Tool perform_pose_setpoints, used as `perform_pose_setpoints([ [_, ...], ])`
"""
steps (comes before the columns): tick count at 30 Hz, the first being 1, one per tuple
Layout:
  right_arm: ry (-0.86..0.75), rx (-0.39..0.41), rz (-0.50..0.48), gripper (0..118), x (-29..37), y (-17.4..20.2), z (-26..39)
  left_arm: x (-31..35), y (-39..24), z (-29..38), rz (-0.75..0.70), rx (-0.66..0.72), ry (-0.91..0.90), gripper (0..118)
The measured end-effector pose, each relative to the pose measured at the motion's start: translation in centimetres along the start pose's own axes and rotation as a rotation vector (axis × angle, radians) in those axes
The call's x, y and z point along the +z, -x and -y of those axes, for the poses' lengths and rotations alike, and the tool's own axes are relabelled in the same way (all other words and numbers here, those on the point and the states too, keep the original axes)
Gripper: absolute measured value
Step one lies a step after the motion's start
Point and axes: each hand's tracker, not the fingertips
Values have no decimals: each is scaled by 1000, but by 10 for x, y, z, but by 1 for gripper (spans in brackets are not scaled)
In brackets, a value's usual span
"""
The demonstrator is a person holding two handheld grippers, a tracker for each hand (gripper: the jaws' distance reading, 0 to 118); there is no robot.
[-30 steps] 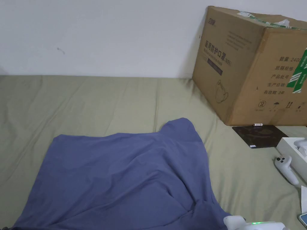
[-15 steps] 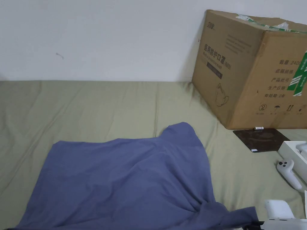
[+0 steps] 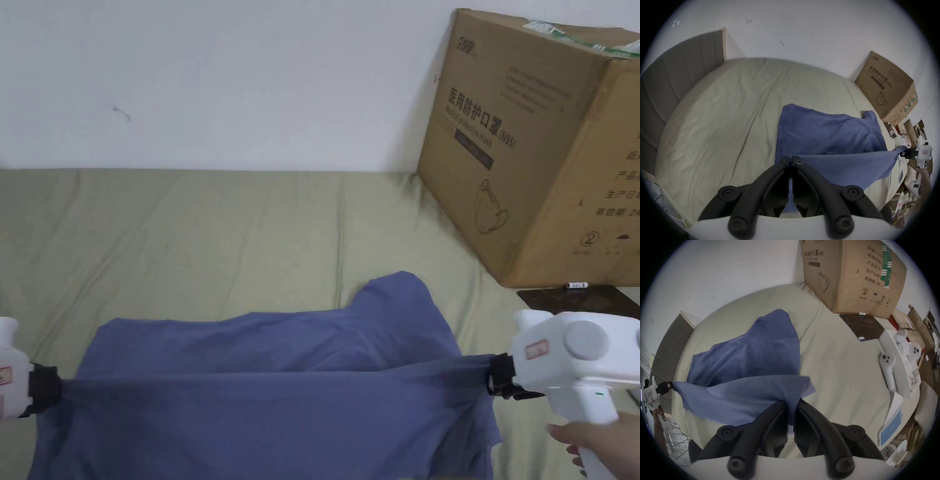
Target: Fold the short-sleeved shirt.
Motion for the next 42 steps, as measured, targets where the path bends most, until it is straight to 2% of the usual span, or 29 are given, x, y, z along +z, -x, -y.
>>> perform_pose_setpoints([
  [2, 42, 23, 39, 4, -31, 6, -15, -26, -2, -5, -17, -22, -11, 2],
  [4, 36, 11, 25, 4, -48, 10, -21, -41, -2, -4, -26, -13, 2, 5],
  [5, 26, -9, 19, 5, -51, 11, -23, -44, 0, -3, -17, 2, 8, 16],
  [6, 12, -34, 15, 24, -52, 11, -24, -44, 2, -2, -9, 20, 11, 47],
  [7, -22, -65, 22, 59, -48, 12, -22, -40, 4, 3, 6, 43, 9, 68],
  [8, -45, -69, 47, 88, -40, 12, -16, -34, 6, 7, 25, 54, -2, 82],
  [9, -80, -68, 37, 92, -33, 12, -11, -27, 6, 11, 45, 56, -24, 91],
  [13, -249, -22, -8, 92, 30, 24, 28, 33, -3, 38, 59, 14, -186, 91],
  [16, -459, -18, -85, 92, 93, 41, 80, 100, -20, 75, 84, -3, -407, 91],
  [18, -594, -23, -171, 92, 130, 52, 113, 141, -33, 103, 87, 5, -554, 91],
  [21, -796, 25, -239, 91, 174, 75, 160, 188, -51, 141, 102, 14, -733, 90],
  [23, -926, 27, -270, 81, 195, 90, 189, 202, -55, 158, 88, 16, -810, 85],
  [24, -960, 28, -251, 59, 198, 99, 196, 208, -59, 166, 74, 20, -832, 72],
  [25, -970, 18, -220, 30, 200, 107, 202, 213, -63, 173, 68, 14, -855, 48],
  [26, -974, 5, -211, 5, 202, 113, 207, 213, -69, 175, 38, -1, -846, 17],
  [27, -977, -9, -250, 3, 201, 114, 210, 214, -73, 177, -8, -19, -832, 0],
  [28, -960, -17, -312, 2, 198, 118, 207, 215, -72, 177, 11, -14, -832, 0],
  [29, -929, -6, -319, 1, 197, 121, 204, 215, -73, 175, 66, -20, -798, 0],
  [30, -901, 5, -283, 1, 198, 125, 202, 215, -74, 172, 82, -22, -782, 0],
  [32, -886, 7, -307, 1, 200, 123, 198, 217, -70, 156, -4, 3, -693, 0],
  [34, -868, 8, -344, 1, 205, 118, 195, 201, -53, 126, 0, 26, -443, 0],
  [37, -832, 35, -330, 1, 202, 115, 190, 139, -20, 95, 64, 64, 7, 0],
  [39, -793, 56, -319, 2, 196, 113, 187, 102, -5, 92, 37, 64, 59, 0],
  [40, -778, 58, -316, 1, 193, 113, 186, 85, 2, 90, 5, 78, 55, 7],
  [41, -766, 54, -312, 1, 189, 112, 186, 70, 9, 86, -16, 90, 67, 36],
  [42, -752, 50, -311, 1, 185, 110, 186, 57, 15, 82, -17, 112, 58, 101],
])
